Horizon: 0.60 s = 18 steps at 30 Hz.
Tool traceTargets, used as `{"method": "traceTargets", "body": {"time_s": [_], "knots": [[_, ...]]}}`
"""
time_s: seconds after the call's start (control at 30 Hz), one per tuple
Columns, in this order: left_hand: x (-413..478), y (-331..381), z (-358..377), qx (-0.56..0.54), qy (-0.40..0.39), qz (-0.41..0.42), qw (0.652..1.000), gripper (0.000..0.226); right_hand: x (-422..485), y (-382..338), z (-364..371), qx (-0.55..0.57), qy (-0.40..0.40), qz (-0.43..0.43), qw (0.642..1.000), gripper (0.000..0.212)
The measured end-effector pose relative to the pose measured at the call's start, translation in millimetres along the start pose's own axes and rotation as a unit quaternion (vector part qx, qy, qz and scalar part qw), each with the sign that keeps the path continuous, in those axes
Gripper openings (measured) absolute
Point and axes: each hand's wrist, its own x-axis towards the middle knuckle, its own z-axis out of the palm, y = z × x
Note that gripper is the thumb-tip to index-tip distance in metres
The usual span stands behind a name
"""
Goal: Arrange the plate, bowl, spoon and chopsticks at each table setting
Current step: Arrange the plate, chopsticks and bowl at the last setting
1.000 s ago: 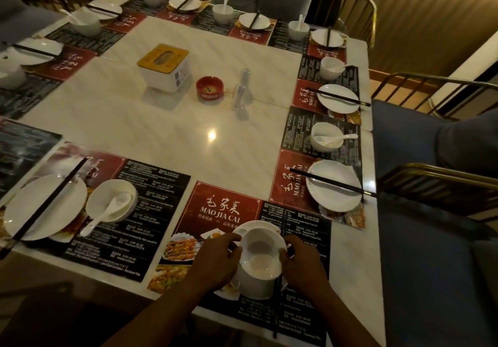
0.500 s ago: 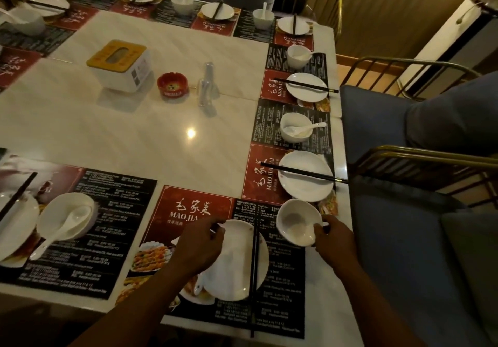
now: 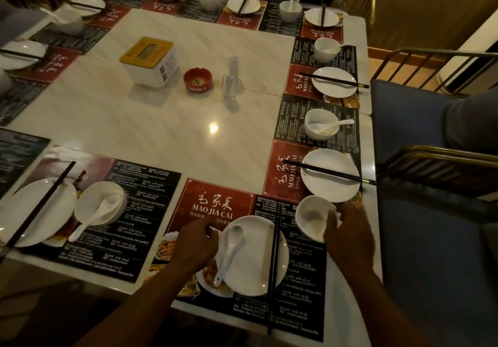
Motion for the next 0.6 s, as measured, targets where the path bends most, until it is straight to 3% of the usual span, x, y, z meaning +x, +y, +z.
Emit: {"method": "traceTargets", "body": {"time_s": [0.03, 0.1, 0.17, 0.23, 0.4, 0.6], "knots": [[1.0, -1.7, -0.4, -0.002, -0.001, -0.005, 1.000, 0.032, -9.2, -14.3, 3.2, 0.010, -0.015, -0.043, 0.999, 0.005], [3.2, -5.0, -1.5, 0.000, -0.006, -0.013, 1.000, 0.029, -33.9, -45.6, 20.0, 0.014, -0.137, -0.090, 0.986, 0.006], [5.0, -8.3, -3.1, -0.003, -0.013, -0.016, 1.000, 0.028, -62.5, -69.3, 48.5, 0.022, -0.277, -0.082, 0.957, 0.004], [6.6, -11.3, -5.6, -0.007, -0.025, -0.013, 1.000, 0.029, -87.2, -85.7, 78.6, 0.034, -0.342, -0.062, 0.937, 0.015], [11.6, -20.2, -9.0, 0.011, -0.048, 0.003, 0.999, 0.019, -110.8, -103.5, 117.7, 0.040, -0.298, 0.023, 0.954, 0.041], [14.6, -21.4, -9.8, 0.013, -0.083, 0.041, 0.996, 0.024, -112.8, -112.6, 119.9, 0.084, -0.275, 0.139, 0.948, 0.026]]}}
